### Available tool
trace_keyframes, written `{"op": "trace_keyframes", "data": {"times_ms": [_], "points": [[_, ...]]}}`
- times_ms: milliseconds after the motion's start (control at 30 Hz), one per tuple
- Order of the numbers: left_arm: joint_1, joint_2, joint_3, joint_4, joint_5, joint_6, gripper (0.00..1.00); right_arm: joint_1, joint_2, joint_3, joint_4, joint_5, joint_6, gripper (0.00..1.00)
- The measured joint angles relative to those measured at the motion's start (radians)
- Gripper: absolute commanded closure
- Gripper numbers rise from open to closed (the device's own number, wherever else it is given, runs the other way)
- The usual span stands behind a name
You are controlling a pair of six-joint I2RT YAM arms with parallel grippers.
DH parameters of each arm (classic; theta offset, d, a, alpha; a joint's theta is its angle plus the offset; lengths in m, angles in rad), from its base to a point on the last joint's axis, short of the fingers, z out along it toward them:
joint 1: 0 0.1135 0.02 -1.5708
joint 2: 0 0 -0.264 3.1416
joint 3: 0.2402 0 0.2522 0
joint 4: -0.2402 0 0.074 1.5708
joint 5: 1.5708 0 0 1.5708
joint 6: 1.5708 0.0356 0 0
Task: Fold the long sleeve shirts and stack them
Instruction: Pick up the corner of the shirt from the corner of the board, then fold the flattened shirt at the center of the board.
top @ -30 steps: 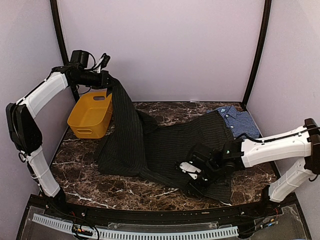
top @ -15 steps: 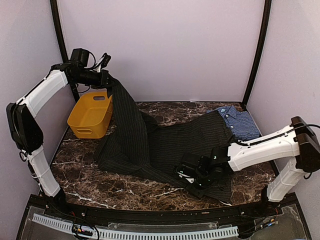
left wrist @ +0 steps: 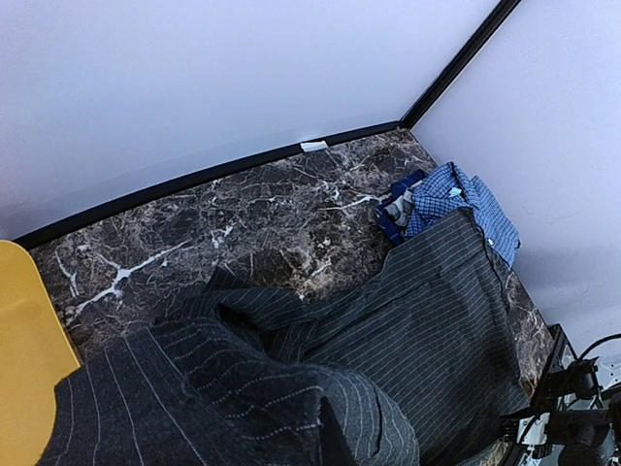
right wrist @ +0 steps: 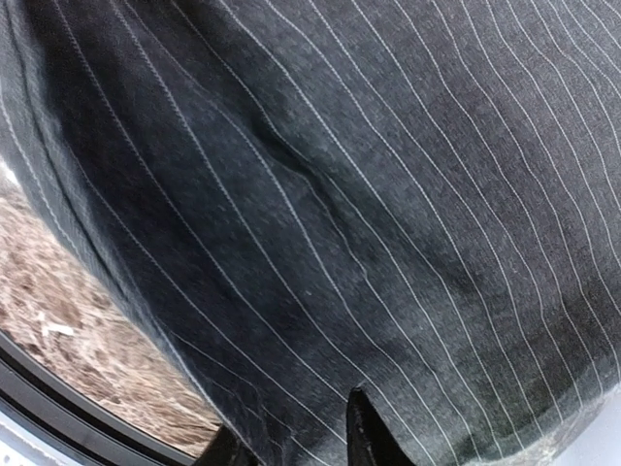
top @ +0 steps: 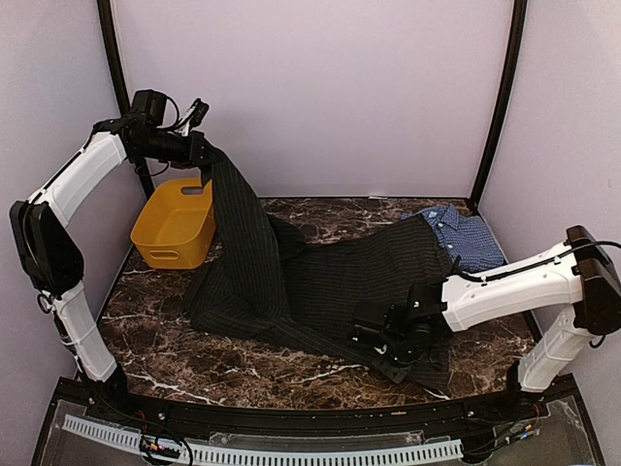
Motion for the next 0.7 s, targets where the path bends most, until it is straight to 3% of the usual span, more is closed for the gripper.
{"op": "trace_keyframes", "data": {"times_ms": [400, 700], "points": [[0.051, 0.000, 0.058, -0.033, 0.000, 0.009, 1.00, -0.001, 0.002, 0.001, -0.092, 0.038, 0.010, 0.94], [0.067, 0.000, 0.062, -0.060, -0.012, 0.022, 1.00, -0.127, -0.033, 0.037, -0.155, 0.085, 0.018, 0.93]]}}
